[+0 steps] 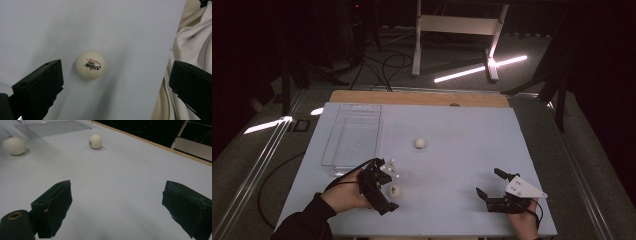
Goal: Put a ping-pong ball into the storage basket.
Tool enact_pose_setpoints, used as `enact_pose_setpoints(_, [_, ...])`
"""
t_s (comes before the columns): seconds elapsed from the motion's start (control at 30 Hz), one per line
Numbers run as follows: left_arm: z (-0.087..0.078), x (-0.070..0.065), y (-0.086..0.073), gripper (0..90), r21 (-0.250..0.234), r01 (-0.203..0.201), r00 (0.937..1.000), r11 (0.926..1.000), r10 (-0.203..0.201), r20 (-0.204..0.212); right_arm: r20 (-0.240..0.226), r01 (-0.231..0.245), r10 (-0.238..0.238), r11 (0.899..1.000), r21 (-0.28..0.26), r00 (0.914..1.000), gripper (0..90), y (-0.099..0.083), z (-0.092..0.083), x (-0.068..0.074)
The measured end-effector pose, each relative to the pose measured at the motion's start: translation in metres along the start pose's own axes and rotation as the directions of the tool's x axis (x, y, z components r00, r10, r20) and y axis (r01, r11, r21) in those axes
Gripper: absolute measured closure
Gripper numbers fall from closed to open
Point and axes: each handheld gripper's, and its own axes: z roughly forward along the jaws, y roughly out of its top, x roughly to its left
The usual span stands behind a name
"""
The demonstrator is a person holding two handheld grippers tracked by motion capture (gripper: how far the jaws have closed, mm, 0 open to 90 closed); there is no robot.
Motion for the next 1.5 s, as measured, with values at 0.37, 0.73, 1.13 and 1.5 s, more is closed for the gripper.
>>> enact_pose_setpoints(0.37, [0.015, 0.003, -0.004, 4.9, -0.006, -0.023, 0.9997, 0.9997, 0.023, -0.01, -0.005, -0.001, 0.001, 1.0, 0.003, 1.0, 9.2, 0.0, 0.0, 0.0])
enact_pose_setpoints(0.73, [0.029, 0.009, -0.005, 22.4, 0.038, -0.017, 0.9983, 0.9991, 0.019, -0.054, -0.01, 0.0, 0.001, 1.0, 0.008, 1.0, 9.2, -0.001, 0.001, 0.0])
enact_pose_setpoints(1.13, [0.039, 0.014, -0.007, 35.3, 0.044, -0.009, 0.9981, 0.999, 0.012, -0.061, -0.015, -0.005, 0.005, 1.0, 0.01, 0.9999, 9.2, -0.001, 0.001, 0.0])
enact_pose_setpoints(1.5, [0.044, 0.016, -0.005, 46.2, 0.058, -0.017, 0.998, 0.9981, 0.021, -0.06, -0.016, -0.005, 0.005, 1.0, 0.01, 0.9999, 9.2, -0.001, 0.001, 0.0])
